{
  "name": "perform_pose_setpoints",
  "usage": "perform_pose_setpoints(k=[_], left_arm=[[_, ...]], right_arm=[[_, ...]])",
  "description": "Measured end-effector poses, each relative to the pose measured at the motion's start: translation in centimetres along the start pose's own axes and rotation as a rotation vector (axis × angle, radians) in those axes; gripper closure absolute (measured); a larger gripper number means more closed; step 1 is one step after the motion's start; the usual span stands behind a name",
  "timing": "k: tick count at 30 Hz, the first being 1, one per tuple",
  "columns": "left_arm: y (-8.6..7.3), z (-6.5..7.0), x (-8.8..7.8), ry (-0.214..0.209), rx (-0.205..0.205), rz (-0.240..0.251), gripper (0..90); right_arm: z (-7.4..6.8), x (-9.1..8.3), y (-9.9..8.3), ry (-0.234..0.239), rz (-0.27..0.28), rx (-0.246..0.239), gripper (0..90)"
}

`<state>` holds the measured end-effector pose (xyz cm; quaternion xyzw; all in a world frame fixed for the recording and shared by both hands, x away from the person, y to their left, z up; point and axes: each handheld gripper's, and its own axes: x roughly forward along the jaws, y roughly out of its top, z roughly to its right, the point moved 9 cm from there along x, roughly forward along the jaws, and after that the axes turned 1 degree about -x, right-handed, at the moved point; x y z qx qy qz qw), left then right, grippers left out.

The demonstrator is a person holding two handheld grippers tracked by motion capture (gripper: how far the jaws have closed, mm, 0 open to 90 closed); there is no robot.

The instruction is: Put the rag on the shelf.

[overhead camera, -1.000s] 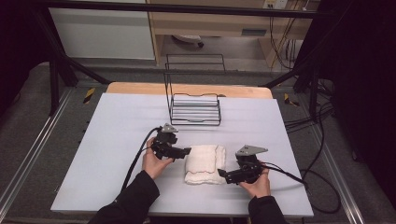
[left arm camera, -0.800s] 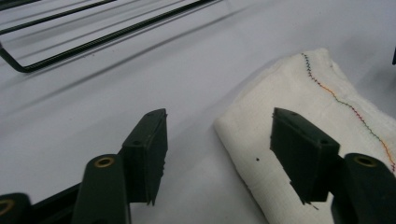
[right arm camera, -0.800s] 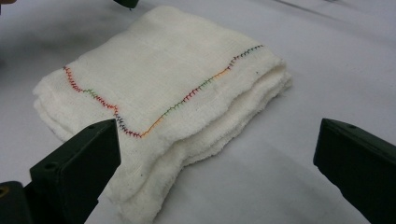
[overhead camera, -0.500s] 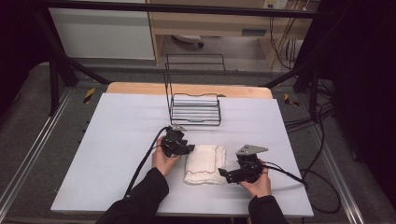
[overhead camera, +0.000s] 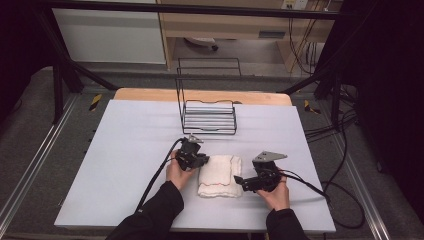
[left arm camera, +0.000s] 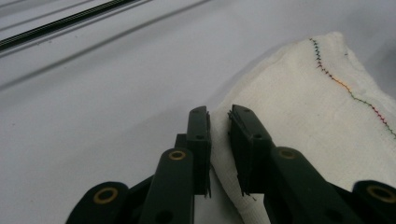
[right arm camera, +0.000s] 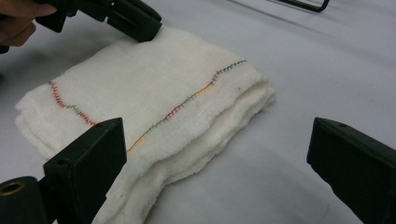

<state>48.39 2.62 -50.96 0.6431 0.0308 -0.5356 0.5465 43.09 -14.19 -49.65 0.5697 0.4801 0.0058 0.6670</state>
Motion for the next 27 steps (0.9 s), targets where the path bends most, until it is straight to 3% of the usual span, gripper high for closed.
perform_pose_setpoints(k=[8, 16, 21, 27], left_arm=[[-0.1, 0.4, 0.1, 0.038, 0.057, 0.007, 80.1], [-0.1, 0.3, 0.1, 0.019, 0.050, 0.008, 80.3], [-0.1, 0.2, 0.1, 0.009, 0.053, 0.026, 80.2], [-0.2, 0.2, 0.1, 0.003, 0.052, 0.029, 80.1]], right_arm=[[1.8, 1.8, 1.7, -0.015, 0.030, 0.067, 17.8], [3.0, 3.4, 2.2, -0.043, 0.028, 0.089, 33.5], [2.8, 4.4, 1.8, -0.049, -0.002, 0.080, 43.0], [2.4, 4.4, 1.6, -0.031, -0.016, 0.113, 54.7]])
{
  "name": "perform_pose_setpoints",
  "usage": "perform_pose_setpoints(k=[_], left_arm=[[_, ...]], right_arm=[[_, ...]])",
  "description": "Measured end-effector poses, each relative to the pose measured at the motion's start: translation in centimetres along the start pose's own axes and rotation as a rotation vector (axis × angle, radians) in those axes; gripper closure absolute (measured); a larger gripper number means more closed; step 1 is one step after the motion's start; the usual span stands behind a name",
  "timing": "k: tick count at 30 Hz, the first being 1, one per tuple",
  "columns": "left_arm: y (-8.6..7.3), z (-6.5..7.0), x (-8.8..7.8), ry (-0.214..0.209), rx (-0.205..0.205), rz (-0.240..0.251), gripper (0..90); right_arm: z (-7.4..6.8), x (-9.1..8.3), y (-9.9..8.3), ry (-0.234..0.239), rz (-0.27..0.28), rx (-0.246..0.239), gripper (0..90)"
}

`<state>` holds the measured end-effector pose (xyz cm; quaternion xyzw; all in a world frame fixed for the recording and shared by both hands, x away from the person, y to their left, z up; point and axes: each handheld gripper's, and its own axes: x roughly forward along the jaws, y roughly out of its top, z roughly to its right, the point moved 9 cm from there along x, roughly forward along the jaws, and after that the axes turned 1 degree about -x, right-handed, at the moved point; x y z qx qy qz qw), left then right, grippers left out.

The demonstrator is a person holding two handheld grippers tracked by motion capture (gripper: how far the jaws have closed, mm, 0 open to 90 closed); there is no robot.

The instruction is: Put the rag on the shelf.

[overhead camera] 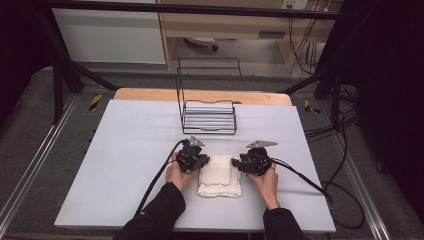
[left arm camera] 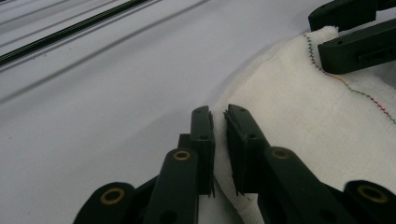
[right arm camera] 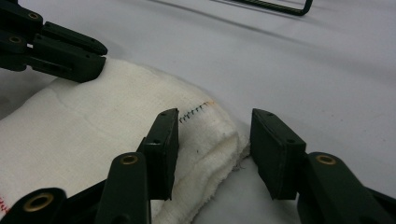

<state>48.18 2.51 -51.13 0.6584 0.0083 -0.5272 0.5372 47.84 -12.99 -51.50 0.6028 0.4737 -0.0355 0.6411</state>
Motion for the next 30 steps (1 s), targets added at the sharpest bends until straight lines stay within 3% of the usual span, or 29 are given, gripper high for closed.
perform_pose_setpoints(k=[3, 6, 10, 22, 30], left_arm=[[0.0, 0.0, 0.0, -0.006, -0.008, 0.002, 80.2], [0.0, 0.0, 0.0, -0.007, -0.010, 0.010, 80.2], [0.0, 0.0, 0.0, -0.006, 0.001, 0.020, 80.4], [0.0, -0.2, -0.2, -0.034, -0.063, 0.025, 82.8], [0.2, -0.5, -1.1, -0.038, -0.086, 0.075, 83.5]], right_arm=[[-0.2, -0.1, -0.1, 0.006, -0.009, 0.016, 59.1], [-0.5, -0.1, -0.2, 0.036, -0.023, 0.048, 69.9], [-0.8, -0.1, -0.2, 0.058, -0.030, 0.066, 75.4], [-1.1, -0.2, -0.1, 0.041, -0.029, 0.060, 81.3], [-1.6, -1.1, 0.6, 0.058, 0.018, 0.043, 81.4]])
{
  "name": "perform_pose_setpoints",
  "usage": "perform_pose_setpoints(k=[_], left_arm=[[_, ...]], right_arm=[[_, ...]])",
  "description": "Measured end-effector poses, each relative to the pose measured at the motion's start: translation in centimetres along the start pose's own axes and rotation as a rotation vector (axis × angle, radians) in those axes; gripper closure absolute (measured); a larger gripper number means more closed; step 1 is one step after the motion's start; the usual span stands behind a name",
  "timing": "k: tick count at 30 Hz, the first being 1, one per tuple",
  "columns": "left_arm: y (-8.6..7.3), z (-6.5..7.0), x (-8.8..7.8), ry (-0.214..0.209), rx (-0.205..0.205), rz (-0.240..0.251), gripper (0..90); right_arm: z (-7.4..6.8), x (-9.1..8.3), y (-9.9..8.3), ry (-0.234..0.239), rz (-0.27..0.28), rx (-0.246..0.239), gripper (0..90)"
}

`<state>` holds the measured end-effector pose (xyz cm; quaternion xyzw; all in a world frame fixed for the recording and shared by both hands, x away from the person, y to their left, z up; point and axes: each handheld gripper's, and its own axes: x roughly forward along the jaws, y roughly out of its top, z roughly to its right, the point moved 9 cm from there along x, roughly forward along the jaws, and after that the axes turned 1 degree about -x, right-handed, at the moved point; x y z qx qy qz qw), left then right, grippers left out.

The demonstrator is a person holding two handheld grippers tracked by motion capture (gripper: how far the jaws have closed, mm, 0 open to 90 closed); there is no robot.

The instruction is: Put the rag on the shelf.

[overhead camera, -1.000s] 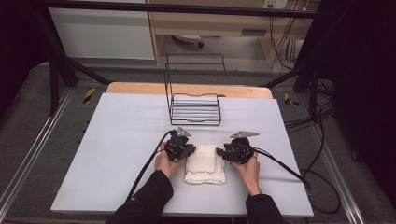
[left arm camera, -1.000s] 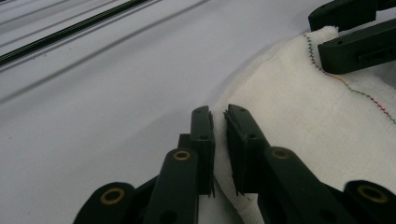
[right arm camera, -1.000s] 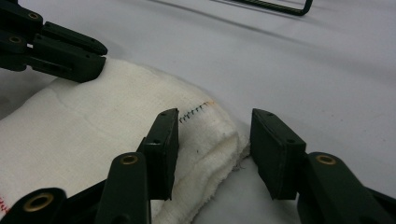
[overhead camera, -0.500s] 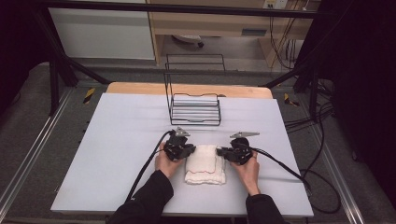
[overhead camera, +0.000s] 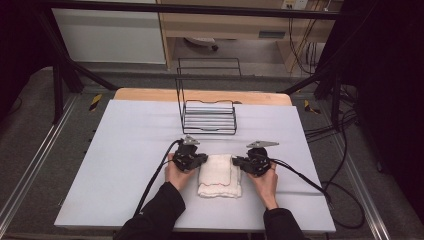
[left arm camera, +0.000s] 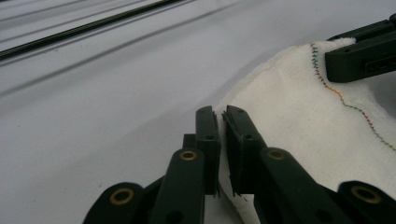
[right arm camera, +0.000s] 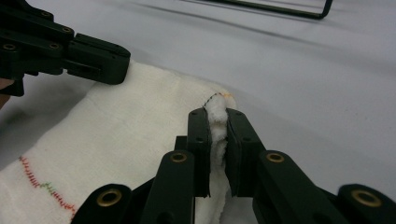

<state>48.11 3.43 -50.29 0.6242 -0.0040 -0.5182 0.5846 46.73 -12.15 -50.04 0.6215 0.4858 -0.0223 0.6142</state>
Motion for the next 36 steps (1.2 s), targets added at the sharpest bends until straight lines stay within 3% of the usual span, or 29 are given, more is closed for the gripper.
perform_pose_setpoints(k=[10, 20, 36], left_arm=[[0.6, 0.3, -1.7, -0.027, -0.010, 0.066, 83.6], [1.2, 1.1, -3.1, -0.035, 0.011, 0.120, 83.7], [1.9, 2.3, -5.2, -0.052, 0.017, 0.191, 84.0]], right_arm=[[-0.8, -1.2, 0.8, 0.030, 0.063, -0.012, 81.4], [-1.4, -2.8, 1.3, 0.041, 0.128, -0.041, 81.4], [-2.4, -4.2, 2.0, 0.037, 0.178, -0.078, 81.4]])
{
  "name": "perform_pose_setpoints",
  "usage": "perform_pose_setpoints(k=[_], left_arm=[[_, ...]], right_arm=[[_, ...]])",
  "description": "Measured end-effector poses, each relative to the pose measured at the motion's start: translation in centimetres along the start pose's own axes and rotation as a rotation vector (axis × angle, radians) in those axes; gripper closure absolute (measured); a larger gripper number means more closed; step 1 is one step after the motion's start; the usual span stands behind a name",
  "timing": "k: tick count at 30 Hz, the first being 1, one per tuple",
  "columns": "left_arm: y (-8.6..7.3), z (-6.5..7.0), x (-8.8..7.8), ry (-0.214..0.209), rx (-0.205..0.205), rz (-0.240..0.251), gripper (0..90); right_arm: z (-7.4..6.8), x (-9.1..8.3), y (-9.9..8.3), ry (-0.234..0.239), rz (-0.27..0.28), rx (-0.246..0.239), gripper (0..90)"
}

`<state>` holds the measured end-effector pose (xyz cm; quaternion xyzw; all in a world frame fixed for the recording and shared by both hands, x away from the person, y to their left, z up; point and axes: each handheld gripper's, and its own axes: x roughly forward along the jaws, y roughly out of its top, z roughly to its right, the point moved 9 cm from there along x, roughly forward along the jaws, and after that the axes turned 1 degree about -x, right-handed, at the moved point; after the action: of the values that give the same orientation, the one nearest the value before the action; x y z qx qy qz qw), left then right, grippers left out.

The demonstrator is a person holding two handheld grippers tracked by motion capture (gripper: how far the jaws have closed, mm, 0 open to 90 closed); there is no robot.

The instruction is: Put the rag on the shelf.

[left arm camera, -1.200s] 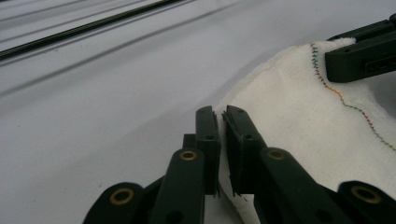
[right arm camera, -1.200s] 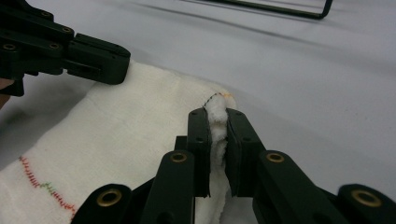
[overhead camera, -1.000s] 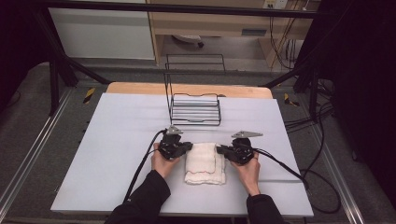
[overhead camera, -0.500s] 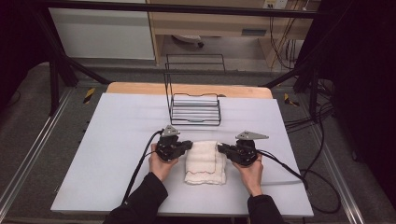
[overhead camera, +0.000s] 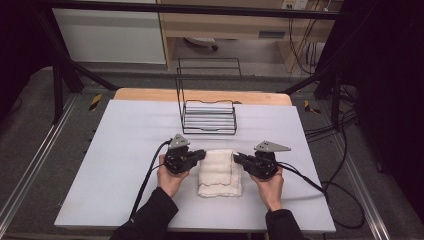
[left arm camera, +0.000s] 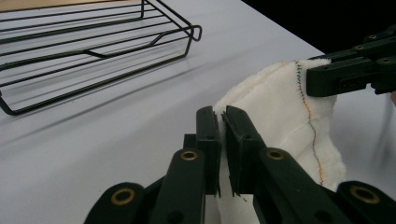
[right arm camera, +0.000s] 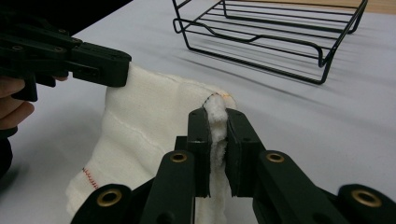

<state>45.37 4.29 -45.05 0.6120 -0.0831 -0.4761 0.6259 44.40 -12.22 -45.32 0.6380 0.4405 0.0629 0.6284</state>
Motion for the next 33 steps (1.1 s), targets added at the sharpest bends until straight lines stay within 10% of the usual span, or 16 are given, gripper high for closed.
perform_pose_setpoints(k=[33], left_arm=[[3.2, 1.8, -3.0, 0.011, 0.034, 0.161, 83.8]], right_arm=[[-1.5, -3.0, 3.2, -0.023, 0.156, -0.068, 81.5]])
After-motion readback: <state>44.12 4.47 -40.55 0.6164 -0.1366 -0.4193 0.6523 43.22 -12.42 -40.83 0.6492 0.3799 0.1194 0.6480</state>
